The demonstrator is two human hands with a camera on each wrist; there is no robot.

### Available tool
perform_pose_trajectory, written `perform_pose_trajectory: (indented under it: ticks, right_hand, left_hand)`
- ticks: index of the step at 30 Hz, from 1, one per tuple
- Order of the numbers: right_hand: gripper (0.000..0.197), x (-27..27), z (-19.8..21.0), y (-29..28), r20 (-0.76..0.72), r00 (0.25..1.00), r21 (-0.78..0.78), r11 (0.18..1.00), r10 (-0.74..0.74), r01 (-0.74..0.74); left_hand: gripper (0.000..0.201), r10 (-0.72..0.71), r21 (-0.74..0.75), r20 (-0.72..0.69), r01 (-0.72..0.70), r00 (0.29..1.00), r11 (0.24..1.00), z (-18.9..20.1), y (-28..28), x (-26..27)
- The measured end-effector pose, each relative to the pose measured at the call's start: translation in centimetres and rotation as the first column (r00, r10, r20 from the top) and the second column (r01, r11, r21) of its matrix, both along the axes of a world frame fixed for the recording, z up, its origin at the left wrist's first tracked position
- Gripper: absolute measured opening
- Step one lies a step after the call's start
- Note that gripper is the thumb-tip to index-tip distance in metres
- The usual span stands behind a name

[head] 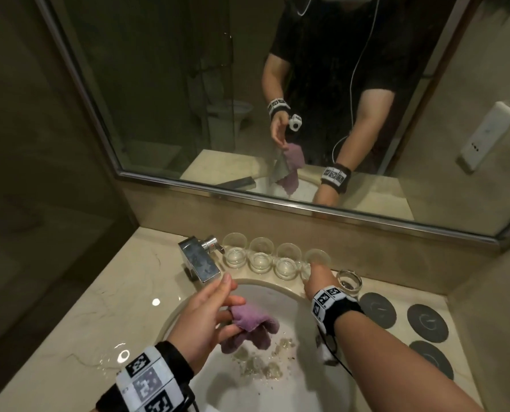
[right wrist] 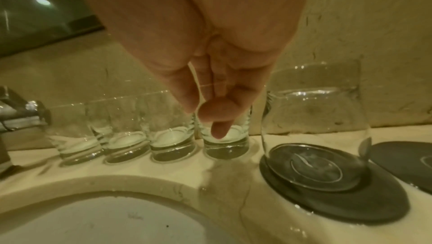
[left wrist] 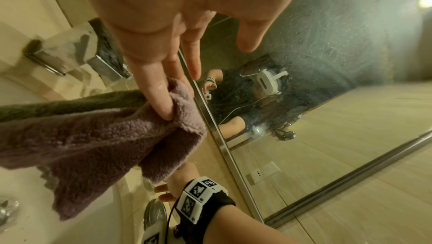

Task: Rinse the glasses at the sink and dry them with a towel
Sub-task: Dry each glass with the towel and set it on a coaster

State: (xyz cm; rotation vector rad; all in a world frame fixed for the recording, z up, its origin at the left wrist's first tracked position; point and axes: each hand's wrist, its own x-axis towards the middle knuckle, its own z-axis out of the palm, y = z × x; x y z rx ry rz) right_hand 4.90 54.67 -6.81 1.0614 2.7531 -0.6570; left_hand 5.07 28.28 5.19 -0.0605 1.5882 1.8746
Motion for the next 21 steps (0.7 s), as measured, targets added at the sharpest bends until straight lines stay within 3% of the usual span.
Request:
perform_pose_trajectory:
  ticks: [3, 8, 12, 18, 21]
  right_hand:
    - [0.028, -0.7, -0.6, 0.7, 0.061, 0.998, 0.085, 0.996, 0.010, -0.016]
    - [0.025, -1.1, -0.8, 1.2, 0.056, 0.998, 0.161, 0.987, 0.010, -0.019]
    - [0.021, -0.3, 0.8, 0.6, -0.104, 0.995, 0.188, 0.982, -0.011, 0.031]
    - [0.010, 3.0, 6.9, -2.1, -0.461, 0.878, 0.030, 0.987, -0.126, 0.158]
    - [0.009, 4.9, 9.0, -4.6, -0.604, 0.723, -0.347, 0.927, -0.336, 0.140]
  left_hand:
    - [0.057, 0.008, -0.011, 0.007, -0.008, 1.000, 1.000, -0.1, -0.9, 0.1]
    - [0.059, 0.054, -0.009, 0.017, -0.054, 0.998, 0.999, -0.5, -2.2, 0.1]
    - [0.060, 0.083, 0.003, 0.034, -0.083, 0.996, 0.997, -0.8, -2.6, 0.3]
    - [0.059, 0.067, 0.011, 0.031, -0.068, 0.997, 0.998, -0.2, -3.0, 0.1]
    - [0.061, 0.054, 0.022, 0.028, -0.055, 0.998, 0.998, 0.4, -3.3, -0.1]
